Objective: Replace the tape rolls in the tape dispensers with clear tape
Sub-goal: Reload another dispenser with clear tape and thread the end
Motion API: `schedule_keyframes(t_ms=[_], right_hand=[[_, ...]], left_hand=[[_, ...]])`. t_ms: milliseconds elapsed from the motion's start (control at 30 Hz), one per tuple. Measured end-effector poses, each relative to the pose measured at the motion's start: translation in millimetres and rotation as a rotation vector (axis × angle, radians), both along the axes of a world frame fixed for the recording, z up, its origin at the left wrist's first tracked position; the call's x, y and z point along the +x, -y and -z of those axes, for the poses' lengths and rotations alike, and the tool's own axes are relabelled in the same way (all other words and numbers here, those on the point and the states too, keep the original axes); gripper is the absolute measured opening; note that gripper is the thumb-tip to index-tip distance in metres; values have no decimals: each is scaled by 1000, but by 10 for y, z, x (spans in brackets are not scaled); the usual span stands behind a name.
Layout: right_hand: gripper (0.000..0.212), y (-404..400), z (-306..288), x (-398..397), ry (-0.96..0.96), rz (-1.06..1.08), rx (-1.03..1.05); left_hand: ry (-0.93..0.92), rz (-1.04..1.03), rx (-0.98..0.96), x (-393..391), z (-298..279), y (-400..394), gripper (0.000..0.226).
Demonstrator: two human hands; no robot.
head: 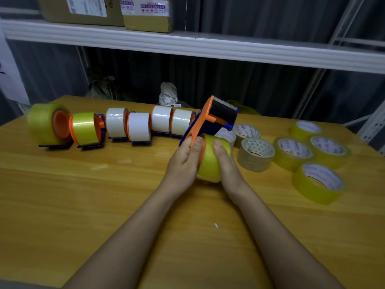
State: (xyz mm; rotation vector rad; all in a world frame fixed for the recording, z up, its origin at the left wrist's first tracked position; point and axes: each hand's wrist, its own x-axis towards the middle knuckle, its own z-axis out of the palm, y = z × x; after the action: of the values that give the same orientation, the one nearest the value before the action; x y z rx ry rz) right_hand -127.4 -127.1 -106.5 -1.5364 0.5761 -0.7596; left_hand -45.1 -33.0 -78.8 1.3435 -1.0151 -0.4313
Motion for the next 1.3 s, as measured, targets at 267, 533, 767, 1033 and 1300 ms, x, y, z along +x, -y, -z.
schedule_keyframes(t_ms=[267,533,767,1033,1300], right_hand=[[82,-110,-145,-102,42,-14,-177],[62,-149,-169,-55,181,38,-283],[71,-92,-171,-3,420,155,340],[67,-42,-196,-63,426,18,468],[70,6,-297,-118,227,-72,338]], left_hand=[[-67,13,-2,-11,-27,3,33],[-324,16,37,60,-110,12,39],[127,-41,-60,53,33,21,44],[635,-92,-37,101,108,21,101],[659,-148,-64,174,71,-31,92]])
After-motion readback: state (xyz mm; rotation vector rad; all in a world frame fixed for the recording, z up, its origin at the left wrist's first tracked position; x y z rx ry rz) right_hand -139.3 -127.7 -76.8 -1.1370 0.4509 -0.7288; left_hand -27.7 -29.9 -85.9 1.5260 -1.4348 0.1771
